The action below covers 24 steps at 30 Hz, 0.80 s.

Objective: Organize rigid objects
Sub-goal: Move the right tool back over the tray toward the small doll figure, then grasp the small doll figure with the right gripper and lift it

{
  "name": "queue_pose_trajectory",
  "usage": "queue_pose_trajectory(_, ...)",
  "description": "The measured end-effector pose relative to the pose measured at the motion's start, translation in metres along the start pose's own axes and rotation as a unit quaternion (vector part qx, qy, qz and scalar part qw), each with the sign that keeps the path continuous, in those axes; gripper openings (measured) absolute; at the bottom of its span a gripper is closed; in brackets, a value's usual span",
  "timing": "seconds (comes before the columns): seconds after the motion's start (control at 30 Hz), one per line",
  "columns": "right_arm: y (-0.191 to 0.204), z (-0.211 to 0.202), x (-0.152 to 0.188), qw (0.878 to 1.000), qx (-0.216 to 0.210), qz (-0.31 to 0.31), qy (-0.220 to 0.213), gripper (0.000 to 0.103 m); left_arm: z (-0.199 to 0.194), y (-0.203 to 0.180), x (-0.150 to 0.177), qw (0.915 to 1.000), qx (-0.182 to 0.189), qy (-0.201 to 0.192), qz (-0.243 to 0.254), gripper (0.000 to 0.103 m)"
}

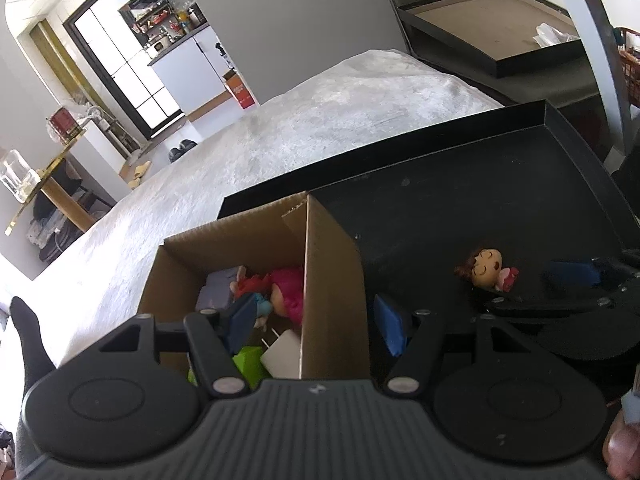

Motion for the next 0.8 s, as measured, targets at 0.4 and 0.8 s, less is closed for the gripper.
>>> queue_pose_trajectory(0.4,-0.007,-0.001,-0.001,1.000,-0.013,0.015,-0.006,0.032,-0.002,-0.002,0.000,0.9996,0.017,-0.011,-0.019,0.019)
queue_pose_trajectory(0.8,-0.007,-0.011,0.006,1.000,0.018,0.005,0.010,0.000,-0.016,0.000,-0.005,0.9997,0.020,-0.009,-0.008,0.022)
Point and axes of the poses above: each gripper's, at about its wrist camera, not at the fingertips, and z roughly the way its jaws point, y to its left, x to its underside, the point moved 1 cm from there along z, roughly the way its jaws point, and after that the axes turned 12 degrees about -y, right-handed, at the moved point
